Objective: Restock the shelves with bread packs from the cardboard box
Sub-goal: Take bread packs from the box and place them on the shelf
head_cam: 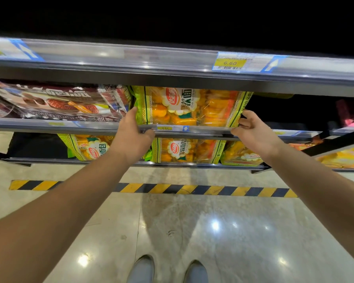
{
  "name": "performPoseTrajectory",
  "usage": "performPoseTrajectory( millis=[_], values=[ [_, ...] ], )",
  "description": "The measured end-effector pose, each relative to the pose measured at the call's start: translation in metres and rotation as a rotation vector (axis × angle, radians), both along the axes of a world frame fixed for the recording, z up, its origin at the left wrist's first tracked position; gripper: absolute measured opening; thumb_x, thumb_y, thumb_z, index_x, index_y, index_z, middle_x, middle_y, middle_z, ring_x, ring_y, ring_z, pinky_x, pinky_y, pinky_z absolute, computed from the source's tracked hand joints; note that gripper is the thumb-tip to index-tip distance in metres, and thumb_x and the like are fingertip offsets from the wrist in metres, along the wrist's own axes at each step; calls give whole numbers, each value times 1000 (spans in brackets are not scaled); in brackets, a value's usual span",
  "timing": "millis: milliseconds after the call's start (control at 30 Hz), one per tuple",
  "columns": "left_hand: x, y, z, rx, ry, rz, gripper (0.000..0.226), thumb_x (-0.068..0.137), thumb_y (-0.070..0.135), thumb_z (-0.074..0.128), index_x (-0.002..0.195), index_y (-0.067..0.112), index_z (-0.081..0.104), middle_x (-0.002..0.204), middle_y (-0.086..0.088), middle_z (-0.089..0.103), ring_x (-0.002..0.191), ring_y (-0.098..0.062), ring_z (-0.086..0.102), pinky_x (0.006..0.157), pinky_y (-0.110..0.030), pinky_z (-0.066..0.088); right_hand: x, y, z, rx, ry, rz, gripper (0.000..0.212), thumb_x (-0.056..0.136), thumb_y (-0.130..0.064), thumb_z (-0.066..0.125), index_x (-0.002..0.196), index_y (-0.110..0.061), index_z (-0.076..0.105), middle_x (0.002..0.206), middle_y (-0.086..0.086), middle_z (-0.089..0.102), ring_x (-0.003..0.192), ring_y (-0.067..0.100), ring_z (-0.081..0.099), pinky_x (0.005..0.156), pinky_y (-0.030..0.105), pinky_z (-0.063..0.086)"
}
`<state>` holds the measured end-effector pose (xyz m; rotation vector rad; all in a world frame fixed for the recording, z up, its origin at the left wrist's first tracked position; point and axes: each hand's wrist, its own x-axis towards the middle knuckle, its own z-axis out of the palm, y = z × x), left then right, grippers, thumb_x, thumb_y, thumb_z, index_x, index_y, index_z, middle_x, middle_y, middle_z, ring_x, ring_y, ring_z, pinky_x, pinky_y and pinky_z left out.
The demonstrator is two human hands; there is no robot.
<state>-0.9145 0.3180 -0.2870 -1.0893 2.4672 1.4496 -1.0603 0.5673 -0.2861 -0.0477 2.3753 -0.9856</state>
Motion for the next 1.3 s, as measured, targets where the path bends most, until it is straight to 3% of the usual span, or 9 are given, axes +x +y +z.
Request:
performPoseTrajectory(
  millis=[100, 200, 333, 433, 600, 733, 867, 967, 1300],
  values=[
    [9, 4, 24, -95, -23, -87, 75, 101, 28, 61, 162, 26, 18, 166, -3, 25, 144, -22, 37, 99, -28, 44, 10, 4, 20, -17, 16, 12, 70, 102, -21, 62, 161, -22, 24, 158, 2, 43, 139, 22, 47, 99, 30, 45],
    [21, 13, 63, -173, -6, -156, 74, 100, 31, 61, 161, 22, 20, 164, -2, 25, 151, -24, 27, 120, -44, 31, 25, 9, 53, 26, 159, 139, 66, 100, -27, 63, 158, -24, 31, 155, 1, 47, 141, 20, 46, 109, 36, 44],
    [42, 29, 132, -320, 63, -304, 75, 97, 36, 63, 160, 25, 23, 163, 2, 24, 152, -19, 22, 120, -42, 29, 55, 17, 116, 39, 370, 300, 54, 99, -32, 63, 150, -27, 45, 145, -6, 51, 134, 12, 48, 108, 30, 40],
    [58, 37, 195, -508, 75, -421, 69, 94, 41, 65, 154, 25, 36, 160, 2, 29, 148, -19, 23, 119, -41, 30, 77, 20, 176, 138, 556, 449, 51, 97, -35, 66, 145, -25, 53, 133, -4, 57, 125, 16, 52, 105, 38, 46],
    [80, 35, 313, -946, 12, -543, 58, 77, 42, 80, 127, 18, 65, 139, -12, 57, 133, -38, 49, 114, -64, 33, 104, 12, 300, 297, 782, 571, 54, 90, -42, 71, 139, -22, 59, 129, 2, 61, 121, 25, 57, 98, 45, 49],
    [99, 33, 414, -1026, 50, -516, 66, 74, 44, 83, 129, 13, 65, 136, -17, 59, 128, -42, 54, 107, -65, 42, 132, -1, 402, 339, 820, 589, 64, 93, -49, 65, 150, -27, 47, 149, 2, 47, 138, 25, 44, 111, 43, 39],
    [123, 33, 508, -1009, 46, -481, 69, 89, 58, 62, 147, 24, 45, 157, -7, 35, 147, -29, 29, 122, -50, 26, 162, -17, 499, 307, 829, 602, 66, 97, -54, 58, 154, -31, 35, 156, -2, 36, 143, 21, 35, 116, 39, 31],
    [150, 31, 553, -1013, 63, -419, 68, 91, 59, 61, 148, 26, 44, 161, -5, 31, 150, -27, 23, 124, -49, 24, 187, -23, 545, 241, 876, 622, 68, 96, -54, 60, 155, -30, 36, 156, -2, 38, 144, 21, 36, 116, 42, 35],
    [271, 45, 569, -1002, -57, -81, 64, 86, 61, 60, 138, 25, 53, 153, -6, 42, 142, -28, 35, 118, -46, 31, 245, -62, 579, 31, 992, 945, 68, 95, -56, 61, 154, -31, 37, 154, -4, 41, 141, 20, 41, 112, 40, 41]
  ],
)
